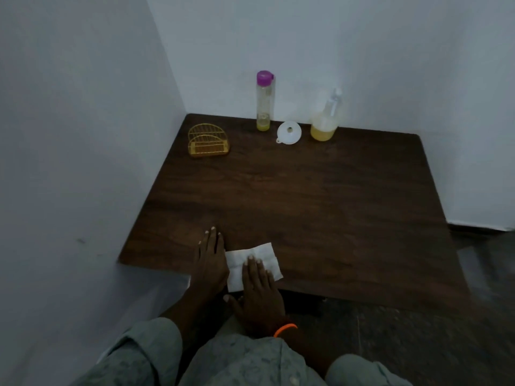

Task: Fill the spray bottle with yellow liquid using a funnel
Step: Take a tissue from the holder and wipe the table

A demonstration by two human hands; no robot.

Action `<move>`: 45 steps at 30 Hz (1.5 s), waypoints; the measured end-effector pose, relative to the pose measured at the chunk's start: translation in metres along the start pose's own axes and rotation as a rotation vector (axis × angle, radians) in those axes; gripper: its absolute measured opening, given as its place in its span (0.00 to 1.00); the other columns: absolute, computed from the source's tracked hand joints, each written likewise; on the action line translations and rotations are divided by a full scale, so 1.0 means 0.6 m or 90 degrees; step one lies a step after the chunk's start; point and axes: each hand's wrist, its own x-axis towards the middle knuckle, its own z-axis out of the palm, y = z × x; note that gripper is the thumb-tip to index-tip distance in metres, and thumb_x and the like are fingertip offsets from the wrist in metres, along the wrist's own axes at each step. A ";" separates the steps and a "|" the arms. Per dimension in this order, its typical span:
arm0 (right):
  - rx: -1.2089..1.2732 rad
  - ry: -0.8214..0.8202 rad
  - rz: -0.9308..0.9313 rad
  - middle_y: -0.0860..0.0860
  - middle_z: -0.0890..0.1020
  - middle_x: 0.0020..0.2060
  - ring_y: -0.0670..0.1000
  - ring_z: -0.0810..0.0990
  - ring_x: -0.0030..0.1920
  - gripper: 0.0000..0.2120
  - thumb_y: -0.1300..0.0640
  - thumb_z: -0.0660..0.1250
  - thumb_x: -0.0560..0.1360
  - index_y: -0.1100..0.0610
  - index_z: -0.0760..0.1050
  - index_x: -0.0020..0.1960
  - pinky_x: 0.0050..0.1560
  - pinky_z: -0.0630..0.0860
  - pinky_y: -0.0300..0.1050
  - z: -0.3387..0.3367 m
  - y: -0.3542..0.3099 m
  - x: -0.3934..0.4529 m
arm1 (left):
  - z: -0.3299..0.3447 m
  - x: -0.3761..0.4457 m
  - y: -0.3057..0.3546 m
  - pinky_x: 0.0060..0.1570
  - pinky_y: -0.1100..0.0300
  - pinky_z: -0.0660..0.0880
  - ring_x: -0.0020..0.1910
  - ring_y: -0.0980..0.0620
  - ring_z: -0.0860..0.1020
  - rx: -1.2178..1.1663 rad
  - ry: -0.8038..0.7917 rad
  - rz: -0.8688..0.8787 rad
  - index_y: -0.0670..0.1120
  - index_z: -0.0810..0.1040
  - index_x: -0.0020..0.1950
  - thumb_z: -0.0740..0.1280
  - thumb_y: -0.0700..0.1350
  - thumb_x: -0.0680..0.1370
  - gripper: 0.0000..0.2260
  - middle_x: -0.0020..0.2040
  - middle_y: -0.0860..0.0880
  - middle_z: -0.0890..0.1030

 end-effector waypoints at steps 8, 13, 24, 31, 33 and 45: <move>0.041 0.045 0.137 0.52 0.38 0.79 0.52 0.37 0.80 0.43 0.29 0.44 0.78 0.55 0.38 0.81 0.79 0.42 0.52 -0.037 0.071 -0.061 | -0.031 0.001 0.136 0.71 0.45 0.66 0.71 0.39 0.71 -0.126 0.007 0.035 0.38 0.68 0.73 0.45 0.50 0.85 0.24 0.75 0.40 0.67; 0.062 -0.008 0.121 0.53 0.41 0.80 0.53 0.40 0.80 0.37 0.38 0.50 0.78 0.53 0.43 0.81 0.80 0.50 0.58 -0.065 0.080 -0.068 | 0.044 -0.037 0.113 0.75 0.55 0.56 0.65 0.47 0.76 -0.020 -0.016 0.448 0.43 0.73 0.69 0.63 0.53 0.77 0.23 0.68 0.43 0.78; -0.129 0.139 0.047 0.53 0.84 0.45 0.52 0.84 0.44 0.20 0.57 0.80 0.58 0.57 0.82 0.49 0.45 0.83 0.47 -0.109 0.174 -0.064 | 0.064 -0.018 0.095 0.58 0.54 0.78 0.60 0.48 0.79 -0.026 -0.075 0.447 0.43 0.77 0.66 0.67 0.54 0.71 0.26 0.63 0.44 0.80; -0.178 0.100 0.118 0.54 0.82 0.52 0.56 0.81 0.52 0.29 0.51 0.78 0.62 0.58 0.79 0.61 0.53 0.78 0.53 -0.086 0.170 -0.089 | 0.063 -0.028 0.101 0.59 0.54 0.75 0.57 0.49 0.80 -0.071 0.022 0.474 0.43 0.83 0.61 0.62 0.49 0.76 0.18 0.58 0.46 0.83; -0.184 0.111 0.119 0.54 0.82 0.51 0.56 0.81 0.52 0.28 0.52 0.77 0.63 0.58 0.79 0.61 0.53 0.76 0.53 -0.083 0.169 -0.090 | 0.064 -0.031 0.098 0.59 0.54 0.75 0.56 0.49 0.80 -0.071 0.027 0.478 0.43 0.83 0.60 0.62 0.49 0.76 0.18 0.57 0.46 0.83; -0.175 0.164 0.094 0.50 0.78 0.39 0.55 0.77 0.43 0.08 0.59 0.73 0.63 0.52 0.76 0.38 0.45 0.62 0.50 -0.093 0.178 -0.084 | 0.064 -0.024 0.113 0.60 0.51 0.77 0.44 0.46 0.82 -0.072 0.104 0.512 0.42 0.84 0.53 0.64 0.47 0.74 0.15 0.45 0.45 0.83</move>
